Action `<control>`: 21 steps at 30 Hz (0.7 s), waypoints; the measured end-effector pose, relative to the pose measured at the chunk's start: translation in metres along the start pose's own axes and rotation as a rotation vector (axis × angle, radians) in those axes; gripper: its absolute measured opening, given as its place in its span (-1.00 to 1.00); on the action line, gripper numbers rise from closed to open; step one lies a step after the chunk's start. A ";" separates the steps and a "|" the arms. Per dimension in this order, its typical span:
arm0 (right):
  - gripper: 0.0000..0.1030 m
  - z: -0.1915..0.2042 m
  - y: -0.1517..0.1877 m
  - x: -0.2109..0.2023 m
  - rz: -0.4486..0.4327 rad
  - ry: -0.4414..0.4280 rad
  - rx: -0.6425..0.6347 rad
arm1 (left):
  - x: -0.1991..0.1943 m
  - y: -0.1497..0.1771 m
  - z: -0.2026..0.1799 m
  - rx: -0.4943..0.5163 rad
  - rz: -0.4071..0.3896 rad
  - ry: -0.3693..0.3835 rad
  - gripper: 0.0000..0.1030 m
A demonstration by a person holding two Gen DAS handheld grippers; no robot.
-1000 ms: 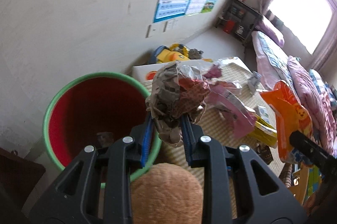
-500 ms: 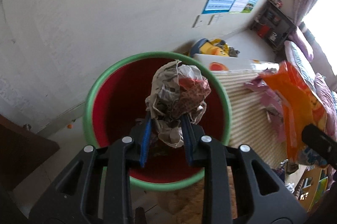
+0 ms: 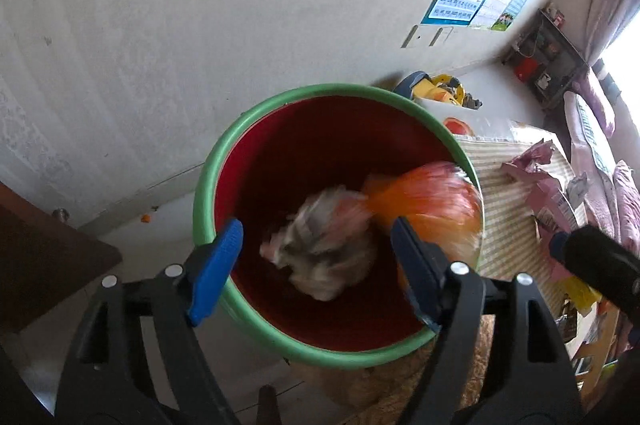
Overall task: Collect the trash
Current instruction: 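Move both grippers over the red bucket and release the paper and orange bag, then grasp the blue Oreo wrapper with the left gripper while the right gripper grasps a white paper cup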
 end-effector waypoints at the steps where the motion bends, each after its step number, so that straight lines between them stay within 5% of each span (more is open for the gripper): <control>1: 0.42 -0.002 0.002 -0.001 0.001 -0.001 0.007 | -0.001 0.000 0.001 0.002 -0.002 -0.005 0.43; 11: 0.42 -0.050 0.017 -0.042 -0.059 0.061 0.085 | -0.004 0.001 -0.019 0.038 -0.002 0.027 0.43; 21: 0.46 -0.181 0.091 -0.093 -0.052 0.341 0.213 | -0.010 0.017 -0.092 0.185 0.021 0.117 0.43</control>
Point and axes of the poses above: each gripper's, at about its wrist camera, not at the fingertips, and x roughly the way its jaws point, z to its left, y to its underside, the point moved 5 cm from there along x, roughly the way its jaws point, and after that the axes turned 12 degrees about y, right-handed, at the moved point
